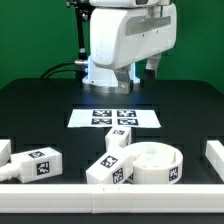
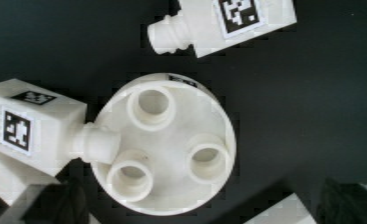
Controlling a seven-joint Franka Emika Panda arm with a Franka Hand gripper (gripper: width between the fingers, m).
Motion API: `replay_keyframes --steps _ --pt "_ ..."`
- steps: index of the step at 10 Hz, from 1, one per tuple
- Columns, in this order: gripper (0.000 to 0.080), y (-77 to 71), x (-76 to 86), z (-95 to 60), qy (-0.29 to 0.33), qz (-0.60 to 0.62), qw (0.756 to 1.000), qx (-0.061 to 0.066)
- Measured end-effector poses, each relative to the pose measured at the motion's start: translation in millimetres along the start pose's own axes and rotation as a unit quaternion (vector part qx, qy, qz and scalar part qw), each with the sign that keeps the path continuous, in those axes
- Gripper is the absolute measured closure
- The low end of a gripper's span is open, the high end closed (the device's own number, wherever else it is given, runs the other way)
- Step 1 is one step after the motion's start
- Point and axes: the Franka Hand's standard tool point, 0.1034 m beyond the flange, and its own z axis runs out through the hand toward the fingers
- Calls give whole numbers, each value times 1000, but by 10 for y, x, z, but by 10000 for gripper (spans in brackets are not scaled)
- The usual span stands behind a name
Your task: Assemble stool
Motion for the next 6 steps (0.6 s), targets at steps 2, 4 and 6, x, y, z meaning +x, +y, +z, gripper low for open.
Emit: replay_keyframes --steps 2,4,6 --pt "150 -5 6 0 3 2 1000 3" --pt "150 -6 5 5 3 1 1000 3" --pt "150 -7 4 10 3 1 1000 3"
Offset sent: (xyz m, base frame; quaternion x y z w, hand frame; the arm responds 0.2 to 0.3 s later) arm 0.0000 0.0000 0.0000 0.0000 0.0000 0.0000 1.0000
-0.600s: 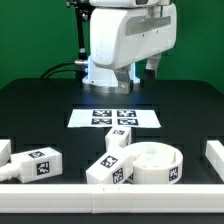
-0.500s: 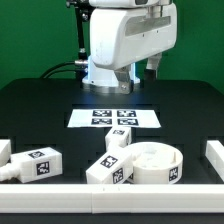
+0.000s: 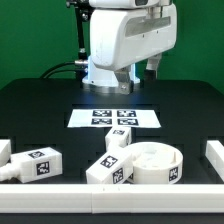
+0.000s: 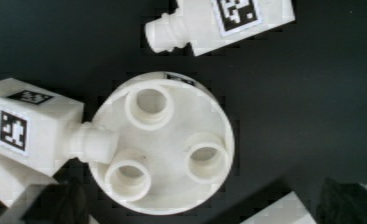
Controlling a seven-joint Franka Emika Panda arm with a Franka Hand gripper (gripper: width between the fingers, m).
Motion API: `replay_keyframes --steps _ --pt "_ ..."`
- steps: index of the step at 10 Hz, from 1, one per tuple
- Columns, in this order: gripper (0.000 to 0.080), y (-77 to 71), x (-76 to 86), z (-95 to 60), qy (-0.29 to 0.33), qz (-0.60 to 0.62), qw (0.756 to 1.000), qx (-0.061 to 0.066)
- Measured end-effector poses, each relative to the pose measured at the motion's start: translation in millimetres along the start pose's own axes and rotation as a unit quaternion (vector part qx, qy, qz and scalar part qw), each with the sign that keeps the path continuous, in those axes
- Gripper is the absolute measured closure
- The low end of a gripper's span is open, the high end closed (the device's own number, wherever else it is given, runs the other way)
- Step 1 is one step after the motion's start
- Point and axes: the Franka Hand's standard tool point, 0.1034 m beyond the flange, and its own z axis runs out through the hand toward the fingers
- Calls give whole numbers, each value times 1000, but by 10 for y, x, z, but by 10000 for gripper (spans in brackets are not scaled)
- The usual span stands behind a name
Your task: Assemble stool
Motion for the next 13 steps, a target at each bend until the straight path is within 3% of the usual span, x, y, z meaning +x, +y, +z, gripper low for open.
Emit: replay_keyframes --steps 2,4,6,9,13 --pt "150 0 -5 11 0 0 1000 0" --pt "150 73 -166 175 0 -11 1000 0" --pt "150 89 -154 210 14 -18 1000 -21" --pt "150 87 -155 215 12 -10 1000 -17" --pt "150 249 -26 198 14 43 999 -9"
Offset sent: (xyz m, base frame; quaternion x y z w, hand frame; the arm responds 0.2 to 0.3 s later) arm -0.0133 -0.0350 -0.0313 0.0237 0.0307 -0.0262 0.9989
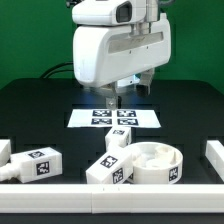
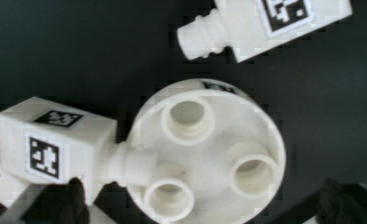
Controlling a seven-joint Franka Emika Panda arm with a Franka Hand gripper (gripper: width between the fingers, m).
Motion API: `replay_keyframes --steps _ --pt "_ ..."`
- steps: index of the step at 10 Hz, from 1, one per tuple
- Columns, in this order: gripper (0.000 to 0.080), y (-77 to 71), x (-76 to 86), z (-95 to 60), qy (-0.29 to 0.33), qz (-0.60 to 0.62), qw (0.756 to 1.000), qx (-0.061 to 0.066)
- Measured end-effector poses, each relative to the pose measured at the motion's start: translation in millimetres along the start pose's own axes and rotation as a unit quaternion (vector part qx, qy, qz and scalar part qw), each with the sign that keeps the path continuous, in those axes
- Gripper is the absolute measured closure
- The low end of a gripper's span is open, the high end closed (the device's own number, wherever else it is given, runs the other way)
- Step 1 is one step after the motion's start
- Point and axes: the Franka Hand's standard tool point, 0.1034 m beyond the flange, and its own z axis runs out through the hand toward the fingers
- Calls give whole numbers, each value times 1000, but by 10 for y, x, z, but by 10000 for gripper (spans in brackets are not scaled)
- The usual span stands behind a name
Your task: Assemble stool
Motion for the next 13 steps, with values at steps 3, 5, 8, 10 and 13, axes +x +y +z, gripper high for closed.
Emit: replay_keyframes --steps 3,5,8,10,13 --pt "150 -30 84 2 7 41 999 -7" --pt "150 -131 171 44 14 69 997 -11" --pt "150 -250 338 432 41 42 998 -23" --pt "150 -172 260 466 42 46 998 -22" --pt "150 -255 311 555 50 50 997 -27"
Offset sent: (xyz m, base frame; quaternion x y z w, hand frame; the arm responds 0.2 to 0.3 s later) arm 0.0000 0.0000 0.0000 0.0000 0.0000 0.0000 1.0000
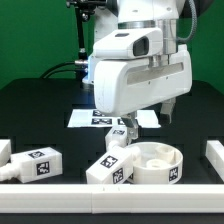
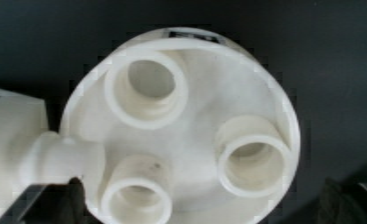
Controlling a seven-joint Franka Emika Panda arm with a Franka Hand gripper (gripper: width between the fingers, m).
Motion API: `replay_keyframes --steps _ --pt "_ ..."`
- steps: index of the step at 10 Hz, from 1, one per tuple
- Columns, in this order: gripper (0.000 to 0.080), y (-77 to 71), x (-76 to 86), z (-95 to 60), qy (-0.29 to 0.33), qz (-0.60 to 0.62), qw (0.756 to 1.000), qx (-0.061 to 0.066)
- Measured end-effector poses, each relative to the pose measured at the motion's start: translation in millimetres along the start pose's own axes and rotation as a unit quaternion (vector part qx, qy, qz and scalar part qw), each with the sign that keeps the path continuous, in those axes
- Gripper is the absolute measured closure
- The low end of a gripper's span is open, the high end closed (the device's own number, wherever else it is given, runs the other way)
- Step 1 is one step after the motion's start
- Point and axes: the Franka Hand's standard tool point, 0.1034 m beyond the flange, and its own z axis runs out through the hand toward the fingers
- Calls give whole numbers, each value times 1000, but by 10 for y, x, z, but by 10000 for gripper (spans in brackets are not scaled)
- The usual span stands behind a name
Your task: Assemble stool
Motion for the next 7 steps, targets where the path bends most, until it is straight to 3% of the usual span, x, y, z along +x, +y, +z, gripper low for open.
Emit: replay_keyframes --steps 3,7 --pt "150 -169 47 239 7 0 1000 -1" --pt "150 -276 -10 434 -4 3 1000 11"
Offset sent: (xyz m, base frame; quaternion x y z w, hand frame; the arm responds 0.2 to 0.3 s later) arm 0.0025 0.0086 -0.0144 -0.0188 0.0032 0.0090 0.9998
